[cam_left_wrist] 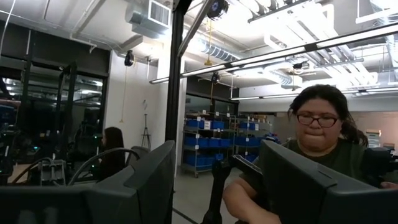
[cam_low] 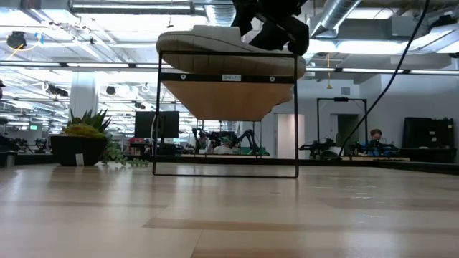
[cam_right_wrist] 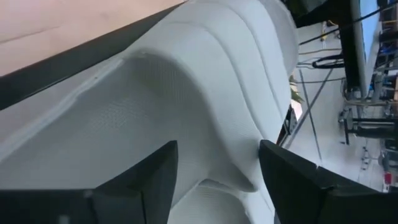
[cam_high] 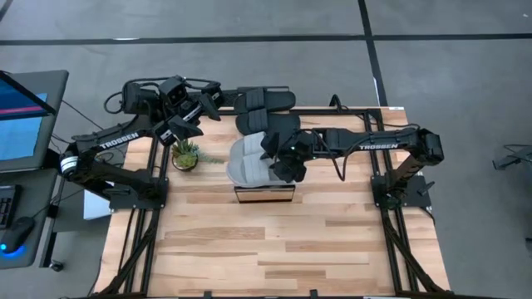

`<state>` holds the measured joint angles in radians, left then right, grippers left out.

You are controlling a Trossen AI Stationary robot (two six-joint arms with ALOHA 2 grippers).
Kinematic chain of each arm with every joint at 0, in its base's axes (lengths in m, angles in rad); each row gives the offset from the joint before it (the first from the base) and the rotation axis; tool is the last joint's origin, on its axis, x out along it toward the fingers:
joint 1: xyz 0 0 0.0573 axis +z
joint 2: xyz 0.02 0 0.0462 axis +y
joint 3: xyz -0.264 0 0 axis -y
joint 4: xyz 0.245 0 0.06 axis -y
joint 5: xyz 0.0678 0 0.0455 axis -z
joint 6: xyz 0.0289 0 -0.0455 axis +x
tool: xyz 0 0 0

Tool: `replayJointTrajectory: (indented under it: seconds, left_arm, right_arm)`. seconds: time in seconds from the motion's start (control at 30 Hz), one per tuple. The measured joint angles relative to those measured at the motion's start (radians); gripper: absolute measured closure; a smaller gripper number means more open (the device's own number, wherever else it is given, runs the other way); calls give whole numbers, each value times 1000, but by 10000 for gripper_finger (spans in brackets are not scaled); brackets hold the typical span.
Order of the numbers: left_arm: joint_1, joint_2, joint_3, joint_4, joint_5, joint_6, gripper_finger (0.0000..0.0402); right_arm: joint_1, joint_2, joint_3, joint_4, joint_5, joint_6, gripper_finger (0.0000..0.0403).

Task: Pick and place slides into the shelf
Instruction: Put the gray slide on the shelf, then adjust the bottom black slide on the shelf

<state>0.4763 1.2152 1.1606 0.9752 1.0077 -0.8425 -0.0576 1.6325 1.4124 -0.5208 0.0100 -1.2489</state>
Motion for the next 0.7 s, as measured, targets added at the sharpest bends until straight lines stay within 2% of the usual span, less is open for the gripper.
replayJointTrajectory:
  seconds: [0.43,0.6,0.7]
  left_arm:
    - [0,0,0,0,2,-5,182]
    - [0,0,0,-2,31,-14,182]
    - [0,0,0,-59,40,-13,182]
  right_arm:
    - [10,-79,0,19,93,-7,184]
    - [23,-130,0,66,176,2,184]
    - [38,-164,0,120,242,50,184]
